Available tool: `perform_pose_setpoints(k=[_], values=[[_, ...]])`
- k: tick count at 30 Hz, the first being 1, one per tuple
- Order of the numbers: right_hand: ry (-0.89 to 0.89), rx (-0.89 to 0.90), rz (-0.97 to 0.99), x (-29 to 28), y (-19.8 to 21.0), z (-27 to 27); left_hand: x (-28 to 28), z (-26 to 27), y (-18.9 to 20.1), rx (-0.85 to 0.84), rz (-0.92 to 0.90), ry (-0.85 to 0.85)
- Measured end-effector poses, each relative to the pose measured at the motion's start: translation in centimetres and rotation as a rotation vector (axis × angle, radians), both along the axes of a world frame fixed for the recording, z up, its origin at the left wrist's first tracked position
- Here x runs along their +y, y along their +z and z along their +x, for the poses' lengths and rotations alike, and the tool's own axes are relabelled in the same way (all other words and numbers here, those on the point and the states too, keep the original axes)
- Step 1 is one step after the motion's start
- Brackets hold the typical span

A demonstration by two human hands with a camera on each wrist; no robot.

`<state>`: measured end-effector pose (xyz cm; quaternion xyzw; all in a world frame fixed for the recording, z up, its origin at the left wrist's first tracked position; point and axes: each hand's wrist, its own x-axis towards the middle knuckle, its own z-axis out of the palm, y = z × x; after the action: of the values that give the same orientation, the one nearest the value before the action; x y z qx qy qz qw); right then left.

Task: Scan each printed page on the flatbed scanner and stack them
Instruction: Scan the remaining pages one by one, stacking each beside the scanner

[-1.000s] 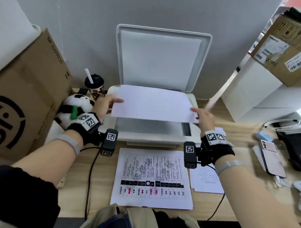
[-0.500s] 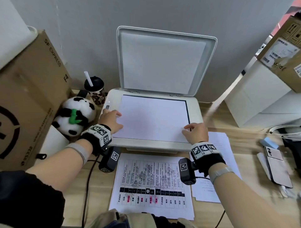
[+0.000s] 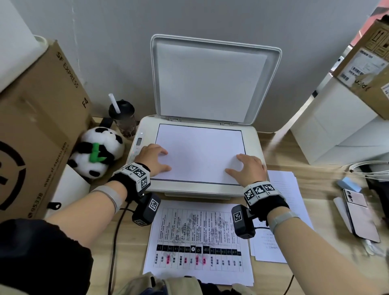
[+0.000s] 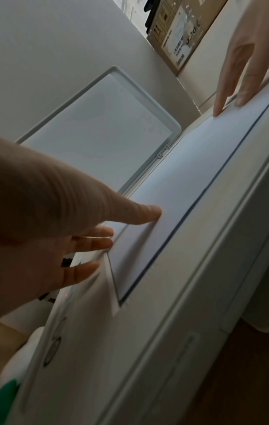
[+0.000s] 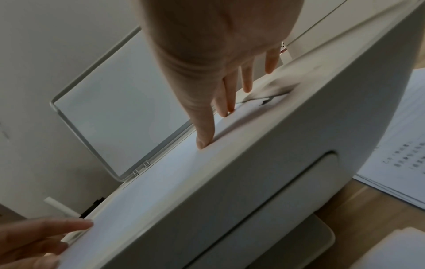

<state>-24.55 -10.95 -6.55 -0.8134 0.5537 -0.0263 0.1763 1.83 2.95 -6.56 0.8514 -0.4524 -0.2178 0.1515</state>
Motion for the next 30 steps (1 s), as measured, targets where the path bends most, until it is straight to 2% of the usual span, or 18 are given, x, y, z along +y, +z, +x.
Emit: perform_pose_setpoints(k=[8, 30], values=[[0.002, 0.054, -0.009, 0.76, -0.28, 0.26, 0.44, -0.24, -0.26, -0.002, -0.006, 0.025], [-0.008, 0.046, 0.042, 0.65, -0.4, 0.5, 0.41, -0.52, 0.01, 0.019, -0.007, 0.038]])
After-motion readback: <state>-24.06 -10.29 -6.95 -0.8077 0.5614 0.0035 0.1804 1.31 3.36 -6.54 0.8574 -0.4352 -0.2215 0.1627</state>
